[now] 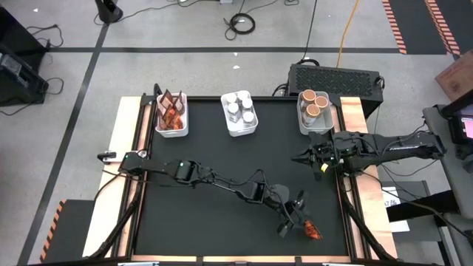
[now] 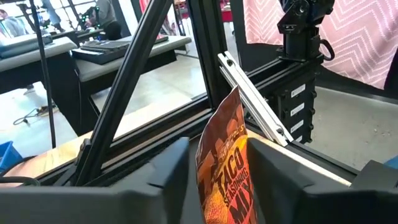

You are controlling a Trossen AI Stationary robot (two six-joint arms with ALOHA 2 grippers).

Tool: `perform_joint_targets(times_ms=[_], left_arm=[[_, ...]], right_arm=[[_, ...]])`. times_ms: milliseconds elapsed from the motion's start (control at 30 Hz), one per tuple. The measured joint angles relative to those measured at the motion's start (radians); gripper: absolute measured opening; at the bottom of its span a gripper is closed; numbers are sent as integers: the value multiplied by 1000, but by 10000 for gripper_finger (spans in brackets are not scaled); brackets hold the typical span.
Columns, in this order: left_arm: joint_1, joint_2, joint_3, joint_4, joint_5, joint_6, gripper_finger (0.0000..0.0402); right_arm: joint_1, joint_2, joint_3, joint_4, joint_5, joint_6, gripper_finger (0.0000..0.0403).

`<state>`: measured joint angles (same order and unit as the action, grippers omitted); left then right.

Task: Sort spices by type
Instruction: Put the orange seasoning pack into the left white bin

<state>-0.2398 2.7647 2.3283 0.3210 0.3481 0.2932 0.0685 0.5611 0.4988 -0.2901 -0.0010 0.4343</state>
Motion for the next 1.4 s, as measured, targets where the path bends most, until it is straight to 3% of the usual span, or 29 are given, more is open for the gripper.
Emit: perform_joint_targets(times_ms=[233, 300, 567, 800, 1067, 1200, 1400], left_arm=[[0, 0, 0, -3, -4, -26, 32], [2, 0, 0, -12, -3, -63, 9], [6, -59, -2, -83, 25, -104, 3], [0, -257, -2, -505, 107, -18, 2], [-12, -533, -2, -897, 6, 37, 1], [6, -678, -30, -1087, -163, 32, 1], [14, -905, -155, -1238, -425, -63, 0]], right_arm=[[0, 0, 0, 0, 0, 0, 0], [0, 0, 0, 0, 0, 4, 0], [0, 0, 0, -1, 0, 24, 0], [0, 0, 0, -9, 0, 20, 0], [0, 0, 0, -32, 3, 0, 0], [0, 0, 0, -34, 3, -5, 0], [0, 0, 0, -34, 3, -21, 0]])
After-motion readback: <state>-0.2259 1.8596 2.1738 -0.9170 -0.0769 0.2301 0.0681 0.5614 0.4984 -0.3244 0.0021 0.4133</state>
